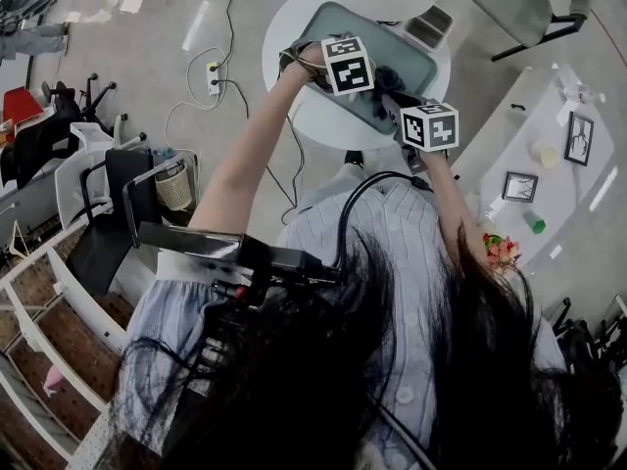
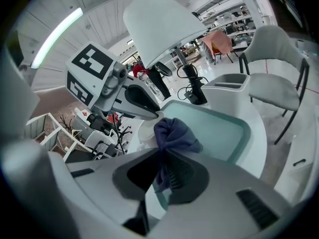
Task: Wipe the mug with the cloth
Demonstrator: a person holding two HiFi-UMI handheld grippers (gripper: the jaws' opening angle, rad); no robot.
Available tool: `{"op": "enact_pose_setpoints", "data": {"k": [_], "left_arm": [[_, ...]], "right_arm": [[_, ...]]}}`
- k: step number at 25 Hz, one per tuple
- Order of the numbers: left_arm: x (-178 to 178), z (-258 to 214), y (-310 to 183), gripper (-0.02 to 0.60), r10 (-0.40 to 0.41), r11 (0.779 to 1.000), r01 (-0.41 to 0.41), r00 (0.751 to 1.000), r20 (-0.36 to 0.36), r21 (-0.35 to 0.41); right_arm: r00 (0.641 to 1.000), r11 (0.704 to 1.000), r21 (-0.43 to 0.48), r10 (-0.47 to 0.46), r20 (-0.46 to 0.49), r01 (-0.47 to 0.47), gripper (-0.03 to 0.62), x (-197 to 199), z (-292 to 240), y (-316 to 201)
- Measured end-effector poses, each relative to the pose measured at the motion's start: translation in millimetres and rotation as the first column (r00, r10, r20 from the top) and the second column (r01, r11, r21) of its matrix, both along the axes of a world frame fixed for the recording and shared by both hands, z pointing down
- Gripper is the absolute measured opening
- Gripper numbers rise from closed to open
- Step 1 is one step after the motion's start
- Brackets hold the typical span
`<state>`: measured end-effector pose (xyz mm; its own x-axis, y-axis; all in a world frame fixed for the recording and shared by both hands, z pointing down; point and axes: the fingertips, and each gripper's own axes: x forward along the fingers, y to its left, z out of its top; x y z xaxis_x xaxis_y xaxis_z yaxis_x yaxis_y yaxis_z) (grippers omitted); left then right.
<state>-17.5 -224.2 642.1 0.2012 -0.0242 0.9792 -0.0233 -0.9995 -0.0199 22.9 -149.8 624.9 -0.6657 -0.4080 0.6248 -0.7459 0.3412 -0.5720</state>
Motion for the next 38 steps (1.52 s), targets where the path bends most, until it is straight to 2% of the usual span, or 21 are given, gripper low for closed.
{"op": "enact_pose_setpoints", "data": {"k": [3, 7, 10, 13, 16, 19, 25, 28, 30, 34, 36, 38], "left_arm": [[-2, 6, -2, 0.052, -0.014, 1.0, 0.013, 0.999, 0.04, 0.007], [-10, 16, -6, 0.051, -0.136, 0.991, 0.137, 0.982, 0.131, -0.001], [-9, 13, -6, 0.041, -0.214, 0.975, 0.219, 0.971, 0.109, -0.041], [-10, 11, -7, 0.04, -0.312, 0.946, 0.317, 0.948, 0.066, -0.072], [-12, 11, -10, 0.04, -0.43, 0.897, 0.433, 0.901, 0.052, -0.094], [-15, 11, -15, 0.04, -0.544, 0.832, 0.545, 0.838, 0.047, -0.099], [-28, 14, -21, 0.04, -0.752, 0.65, 0.754, 0.656, 0.061, -0.092], [-31, 16, -20, 0.04, -0.803, 0.586, 0.805, 0.592, 0.064, -0.093], [-32, 16, -20, 0.041, -0.823, 0.558, 0.824, 0.565, 0.058, -0.096], [-32, 18, -22, 0.041, -0.85, 0.517, 0.848, 0.524, 0.045, -0.113], [-32, 17, -22, 0.041, -0.858, 0.505, 0.854, 0.512, 0.037, -0.122], [-33, 15, -21, 0.041, -0.857, 0.508, 0.852, 0.515, 0.022, -0.127]], "right_arm": [[1.0, 1.0, -0.005, -0.001, 0.017, 0.001, 0.055, -1, -1, 0], [1.0, 1.0, -0.006, -0.009, 0.022, 0.009, 0.054, -2, -3, 2], [1.0, 1.0, -0.005, -0.013, 0.021, 0.013, 0.054, -3, -3, 3], [1.0, 1.0, -0.006, -0.019, 0.02, 0.019, 0.054, -5, -3, 4], [1.0, 1.0, -0.007, -0.023, 0.019, 0.023, 0.054, -5, -3, 5], [0.999, 1.0, -0.007, -0.026, 0.02, 0.026, 0.054, -5, -3, 4], [0.999, 0.999, -0.01, -0.041, 0.024, 0.041, 0.054, -9, -2, 5], [0.999, 0.999, -0.01, -0.049, 0.02, 0.05, 0.054, -10, -2, 6], [0.998, 0.999, -0.009, -0.053, 0.017, 0.053, 0.054, -11, -1, 7], [0.998, 0.998, -0.012, -0.059, 0.014, 0.06, 0.054, -10, -1, 7], [0.998, 0.998, -0.011, -0.065, 0.011, 0.065, 0.054, -11, -2, 10], [0.998, 0.998, -0.009, -0.065, 0.009, 0.065, 0.053, -12, -2, 14]]}}
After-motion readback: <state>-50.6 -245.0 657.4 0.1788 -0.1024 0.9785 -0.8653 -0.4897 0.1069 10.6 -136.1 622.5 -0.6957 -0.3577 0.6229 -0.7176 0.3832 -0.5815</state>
